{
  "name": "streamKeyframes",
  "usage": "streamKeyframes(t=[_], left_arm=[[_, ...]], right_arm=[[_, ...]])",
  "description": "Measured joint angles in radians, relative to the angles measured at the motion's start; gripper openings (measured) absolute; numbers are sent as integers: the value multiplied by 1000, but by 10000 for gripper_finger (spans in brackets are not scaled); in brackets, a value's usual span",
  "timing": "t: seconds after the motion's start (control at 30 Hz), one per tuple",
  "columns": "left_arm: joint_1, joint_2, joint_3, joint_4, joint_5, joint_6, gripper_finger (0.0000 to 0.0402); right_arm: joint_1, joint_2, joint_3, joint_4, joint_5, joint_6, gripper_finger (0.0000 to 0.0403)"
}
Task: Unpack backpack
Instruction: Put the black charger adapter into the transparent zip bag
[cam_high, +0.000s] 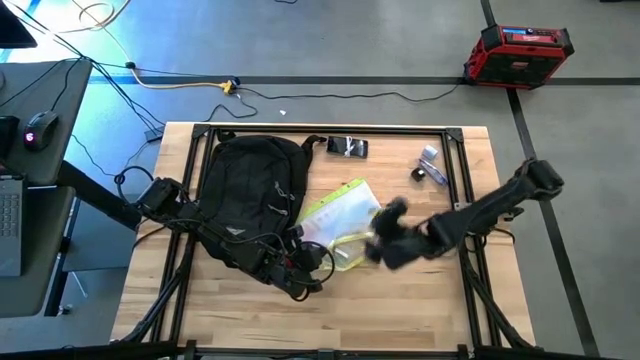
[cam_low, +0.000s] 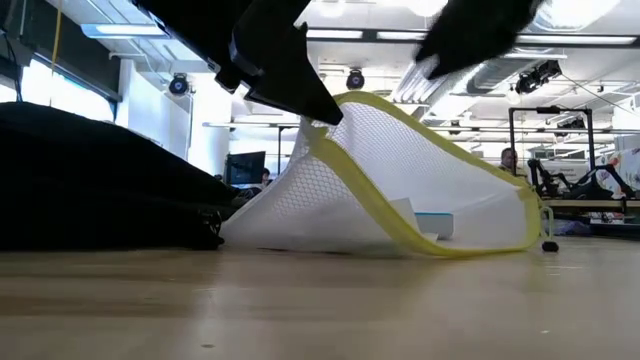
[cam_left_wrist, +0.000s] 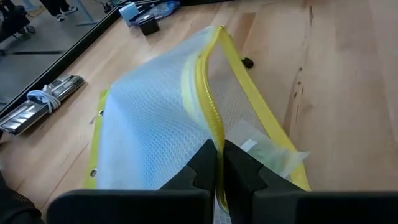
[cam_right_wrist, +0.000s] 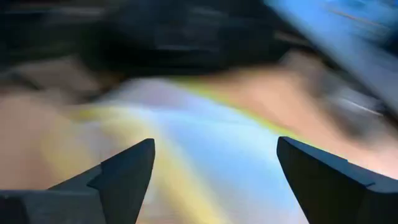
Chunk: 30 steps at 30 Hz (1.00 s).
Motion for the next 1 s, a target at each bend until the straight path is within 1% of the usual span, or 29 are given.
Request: streamKeyframes(t=[0.07, 0.13, 0.2, 0.23, 0.27, 0.33, 0.4, 0.47, 0.53, 0.6, 0.7, 0.8, 1.0], left_arm=[[0, 0, 0, 1, 0, 0, 0], [0, 0, 0, 2, 0, 0, 0], [0, 0, -1, 2, 14, 1, 0], [1, 0, -1, 2, 26, 1, 0], [1, 0, -1, 2, 31, 1, 0], [1, 0, -1, 3, 32, 7, 0], [1, 0, -1, 4, 33, 11, 0], [1, 0, -1, 2, 42, 11, 0], [1, 0, -2, 6, 47, 19, 0], [1, 0, -2, 8, 48, 19, 0], [1, 0, -2, 8, 52, 20, 0], [1, 0, -2, 9, 51, 28, 0], [1, 0, -2, 10, 53, 28, 0]], right_arm=[[-84, -42, 0, -206, -7, 145, 323], [-205, -65, 0, -400, -60, 241, 323], [-335, -66, -2, -531, -99, 269, 323], [-396, -65, -3, -563, -114, 251, 323], [-456, -65, -3, -564, -135, 200, 323], [-576, -63, -3, -515, -187, 43, 323], [-692, -61, -3, -448, -259, -113, 323], [-803, -59, -3, -400, -351, -229, 323], [-906, -58, -3, -386, -421, -300, 323], [-987, -58, -3, -389, -458, -322, 323], [-1064, -57, -3, -391, -497, -345, 323], [-1085, -57, -26, -371, -536, -362, 323], [-1094, -57, -182, -301, -573, -370, 323]])
